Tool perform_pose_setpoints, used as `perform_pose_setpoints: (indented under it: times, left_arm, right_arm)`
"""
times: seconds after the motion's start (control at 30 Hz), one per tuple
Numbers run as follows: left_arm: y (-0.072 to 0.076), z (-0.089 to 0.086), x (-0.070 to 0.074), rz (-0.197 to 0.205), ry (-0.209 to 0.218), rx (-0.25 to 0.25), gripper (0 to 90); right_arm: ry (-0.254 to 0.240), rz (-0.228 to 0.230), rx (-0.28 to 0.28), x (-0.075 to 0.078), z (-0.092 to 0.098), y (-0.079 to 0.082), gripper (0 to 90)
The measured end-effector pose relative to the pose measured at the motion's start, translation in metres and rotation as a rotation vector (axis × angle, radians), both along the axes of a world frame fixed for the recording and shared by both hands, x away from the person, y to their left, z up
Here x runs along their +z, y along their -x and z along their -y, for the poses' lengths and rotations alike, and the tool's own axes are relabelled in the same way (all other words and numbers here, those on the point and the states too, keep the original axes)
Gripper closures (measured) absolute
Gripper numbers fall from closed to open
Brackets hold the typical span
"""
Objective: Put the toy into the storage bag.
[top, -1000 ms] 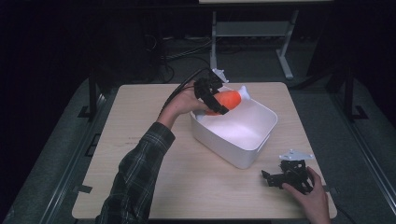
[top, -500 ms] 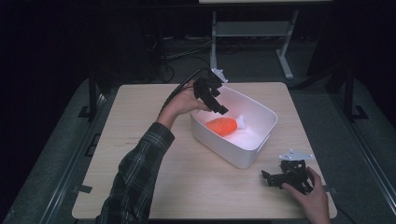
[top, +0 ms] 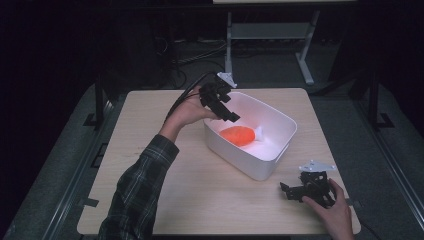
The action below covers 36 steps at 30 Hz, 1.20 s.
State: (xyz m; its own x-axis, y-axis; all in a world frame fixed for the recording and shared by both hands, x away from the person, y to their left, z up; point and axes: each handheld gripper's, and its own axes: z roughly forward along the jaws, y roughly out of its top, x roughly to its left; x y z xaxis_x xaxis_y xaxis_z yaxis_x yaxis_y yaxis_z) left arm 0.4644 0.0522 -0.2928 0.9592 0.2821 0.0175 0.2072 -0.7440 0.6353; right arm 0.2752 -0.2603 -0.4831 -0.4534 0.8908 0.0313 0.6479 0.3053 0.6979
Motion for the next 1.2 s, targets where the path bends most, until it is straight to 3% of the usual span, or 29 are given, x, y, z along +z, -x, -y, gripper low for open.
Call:
perform_pose_setpoints:
  times: [0.3,0.77,1.07,1.2]
  left_arm:
    - [0.017,-0.025,-0.003,0.004,0.028,0.042,14.0]
    - [0.049,-0.070,-0.001,0.052,0.044,0.108,14.4]
    - [0.069,-0.099,-0.009,0.066,0.056,0.163,14.5]
    - [0.078,-0.108,-0.015,0.068,0.082,0.190,14.5]
  right_arm:
    - [0.002,0.002,0.001,0.000,0.000,0.000,0.0]
    - [0.001,0.001,0.001,0.000,0.000,0.000,0.0]
    - [0.002,0.002,0.001,0.000,0.000,0.000,0.0]
    - [0.002,0.002,0.002,0.000,0.000,0.000,0.0]
